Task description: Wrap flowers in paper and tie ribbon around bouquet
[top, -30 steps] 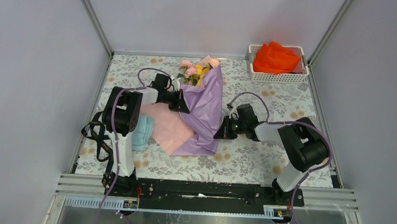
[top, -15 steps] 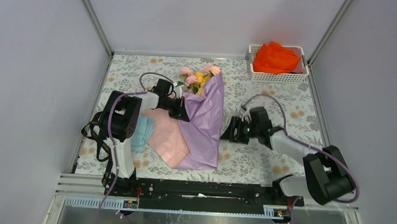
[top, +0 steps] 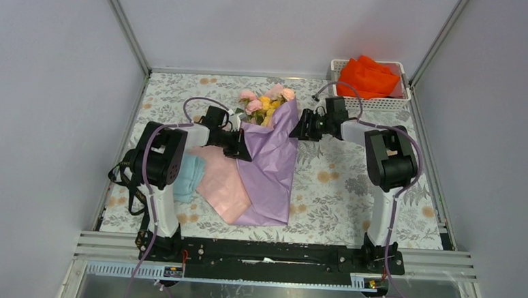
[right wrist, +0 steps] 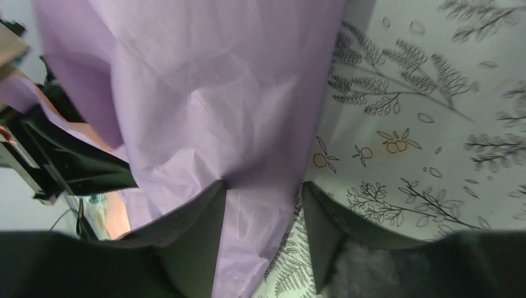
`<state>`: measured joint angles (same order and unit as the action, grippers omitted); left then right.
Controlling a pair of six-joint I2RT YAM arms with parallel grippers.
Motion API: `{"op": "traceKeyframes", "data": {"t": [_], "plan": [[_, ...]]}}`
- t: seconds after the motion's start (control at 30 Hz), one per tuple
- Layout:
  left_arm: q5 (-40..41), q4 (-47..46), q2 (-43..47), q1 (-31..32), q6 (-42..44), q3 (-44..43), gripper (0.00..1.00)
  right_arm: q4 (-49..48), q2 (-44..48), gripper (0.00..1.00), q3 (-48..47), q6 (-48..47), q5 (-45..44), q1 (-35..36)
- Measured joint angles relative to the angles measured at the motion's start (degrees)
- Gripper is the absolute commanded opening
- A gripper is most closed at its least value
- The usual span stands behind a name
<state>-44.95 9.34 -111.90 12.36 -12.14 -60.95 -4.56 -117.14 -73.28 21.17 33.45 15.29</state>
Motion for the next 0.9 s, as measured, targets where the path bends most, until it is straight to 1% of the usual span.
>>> {"op": "traceKeyframes", "data": {"t": [0.07, 0.13, 0.2, 0.23, 0.27, 0.33, 0.37, 0.43, 0.5, 0.53, 0.57, 0.63, 0.67, 0.77, 0.9], "plan": [[-0.2, -0.1, 0.0, -0.1, 0.0, 0.0, 0.29, 0.0, -2.1, 0.31, 0.0, -0.1, 2.3, 0.0], [-0.6, -0.2, 0.0, -0.2, 0.2, 0.0, 0.40, -0.2, -3.2, 0.21, 0.1, -0.2, 3.7, 0.0], [-1.3, -0.2, 0.3, -0.8, 0.5, -0.1, 0.48, -0.9, -3.3, 0.17, 0.8, 0.0, 4.2, 0.0], [-1.2, -0.2, 0.8, -1.2, 0.7, -0.1, 0.51, -1.3, -3.3, 0.15, 1.0, 0.0, 4.5, 0.0], [-1.0, -0.2, 1.2, -1.7, 1.1, -0.2, 0.57, -1.7, -3.3, 0.14, 1.4, 0.0, 4.8, 0.0], [-0.3, -0.2, 2.1, -3.4, 1.7, -0.7, 0.64, -2.0, -3.3, 0.12, 2.1, 0.0, 5.3, 0.0], [-0.2, -0.3, 2.4, -4.3, 1.8, -1.2, 0.67, -2.1, -3.3, 0.11, 2.4, -0.1, 5.3, 0.0], [-0.1, -1.1, 2.9, -5.7, 1.8, -2.3, 0.67, -2.2, -3.3, 0.10, 2.9, -0.2, 5.3, 0.0], [-0.2, -2.7, 3.0, -6.6, 1.2, -3.4, 0.64, -2.1, -3.3, 0.09, 2.9, -0.4, 5.4, 0.0], [-0.3, -3.4, 2.9, -6.8, 0.9, -4.0, 0.58, -2.1, -3.3, 0.08, 2.9, -0.5, 5.4, 0.0], [-0.7, -3.8, 2.7, -6.8, 0.4, -4.7, 0.46, -2.1, -3.3, 0.07, 2.9, -0.6, 5.4, 0.0], [-1.6, -4.5, 1.9, -6.8, -0.8, -6.5, 0.08, -2.0, -3.2, 0.06, 2.9, -0.8, 5.3, 0.0], [-2.1, -5.0, 1.4, -6.8, -1.6, -7.0, 0.00, -1.9, -3.1, 0.05, 2.9, -1.0, 5.2, 0.0], [-3.9, -6.5, 0.4, -6.9, -3.0, -7.3, 0.00, -0.9, -2.6, 0.01, 2.9, -1.6, 5.0, 0.0], [-2.9, -7.2, 0.4, -7.7, -4.1, -6.4, 0.00, 0.0, -1.1, 0.00, 3.7, -1.8, 4.2, -0.7]]}}
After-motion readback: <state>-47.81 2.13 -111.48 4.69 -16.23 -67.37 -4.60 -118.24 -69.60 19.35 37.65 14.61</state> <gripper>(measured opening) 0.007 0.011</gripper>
